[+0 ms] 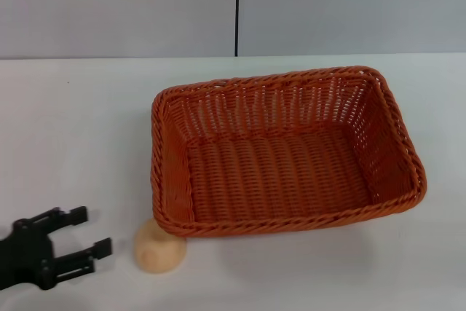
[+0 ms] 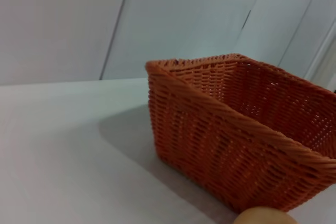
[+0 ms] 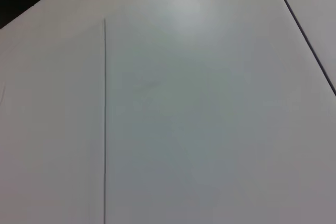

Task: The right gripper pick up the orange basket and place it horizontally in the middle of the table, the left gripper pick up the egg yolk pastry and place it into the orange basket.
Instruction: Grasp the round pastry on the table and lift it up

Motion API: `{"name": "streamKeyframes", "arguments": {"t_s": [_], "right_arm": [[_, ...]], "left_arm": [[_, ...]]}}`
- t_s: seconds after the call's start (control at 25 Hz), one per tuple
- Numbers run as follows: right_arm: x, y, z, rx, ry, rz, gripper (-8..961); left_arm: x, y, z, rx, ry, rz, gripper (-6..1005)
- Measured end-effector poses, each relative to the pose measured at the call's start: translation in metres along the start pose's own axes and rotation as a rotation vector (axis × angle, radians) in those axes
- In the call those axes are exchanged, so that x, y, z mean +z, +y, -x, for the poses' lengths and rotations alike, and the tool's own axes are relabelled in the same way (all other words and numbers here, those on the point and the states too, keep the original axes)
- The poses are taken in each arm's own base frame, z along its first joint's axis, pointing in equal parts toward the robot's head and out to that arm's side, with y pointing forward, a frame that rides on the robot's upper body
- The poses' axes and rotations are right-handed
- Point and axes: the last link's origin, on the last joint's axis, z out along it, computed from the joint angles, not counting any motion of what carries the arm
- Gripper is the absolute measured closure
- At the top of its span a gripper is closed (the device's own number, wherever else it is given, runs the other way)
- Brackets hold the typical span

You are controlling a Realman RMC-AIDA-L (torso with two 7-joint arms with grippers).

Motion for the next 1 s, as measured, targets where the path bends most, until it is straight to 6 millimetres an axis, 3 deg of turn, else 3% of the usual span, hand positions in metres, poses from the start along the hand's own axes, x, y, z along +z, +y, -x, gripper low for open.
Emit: {"name": "streamKeyframes", "arguments": {"t_s": [0.32,1.0], "right_arm": [[-0.004,-0.003,0.001,-0.008,0.001,-0.024,315],[-0.010,-0.005,-0.001,-0.006,0.012,-0.052,315]], "left_arm": [[0.025,0.005,0.006,-0.013,-0.046,0.070,319],[0.053,0.011,0.007,-0.053,-0.065,0.127,328]]}}
